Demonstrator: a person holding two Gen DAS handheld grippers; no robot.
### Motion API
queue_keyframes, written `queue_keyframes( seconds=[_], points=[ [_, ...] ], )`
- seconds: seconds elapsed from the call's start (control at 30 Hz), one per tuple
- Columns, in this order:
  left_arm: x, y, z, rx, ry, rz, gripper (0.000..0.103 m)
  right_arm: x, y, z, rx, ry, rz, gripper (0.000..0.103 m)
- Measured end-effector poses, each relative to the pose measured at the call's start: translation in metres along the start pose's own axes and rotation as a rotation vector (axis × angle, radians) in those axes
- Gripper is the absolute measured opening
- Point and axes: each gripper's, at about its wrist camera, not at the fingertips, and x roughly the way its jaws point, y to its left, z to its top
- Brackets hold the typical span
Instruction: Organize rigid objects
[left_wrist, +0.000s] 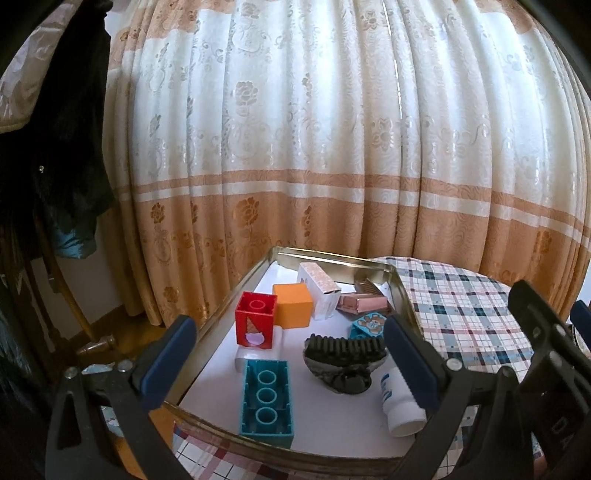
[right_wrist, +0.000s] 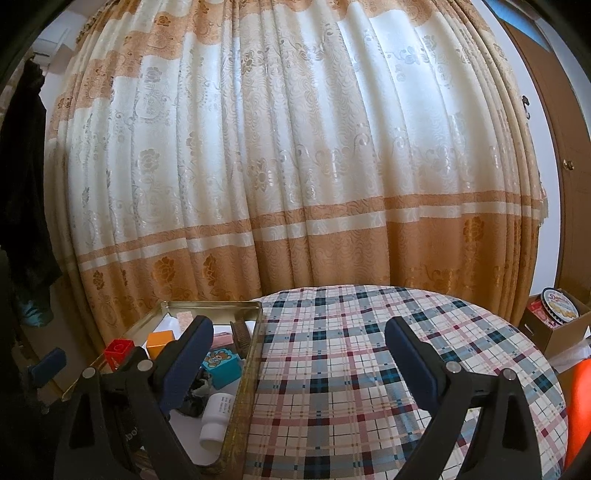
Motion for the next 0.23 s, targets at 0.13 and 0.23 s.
queue_keyframes(
  seconds=[0.13, 0.23],
  points=[
    [0.0006, -0.0017, 0.0001, 0.003, 0.005, -0.004, 0.103, 0.0008, -0.0025, 0.0008, 0.005, 0.005, -0.007, 0.096],
    [0.0009, -0.0034, 0.0, 0.013, 0.009, -0.005, 0.103, 0.0023, -0.0055, 0.0009, 0.013, 0.011, -0.018, 0.097]
  ],
)
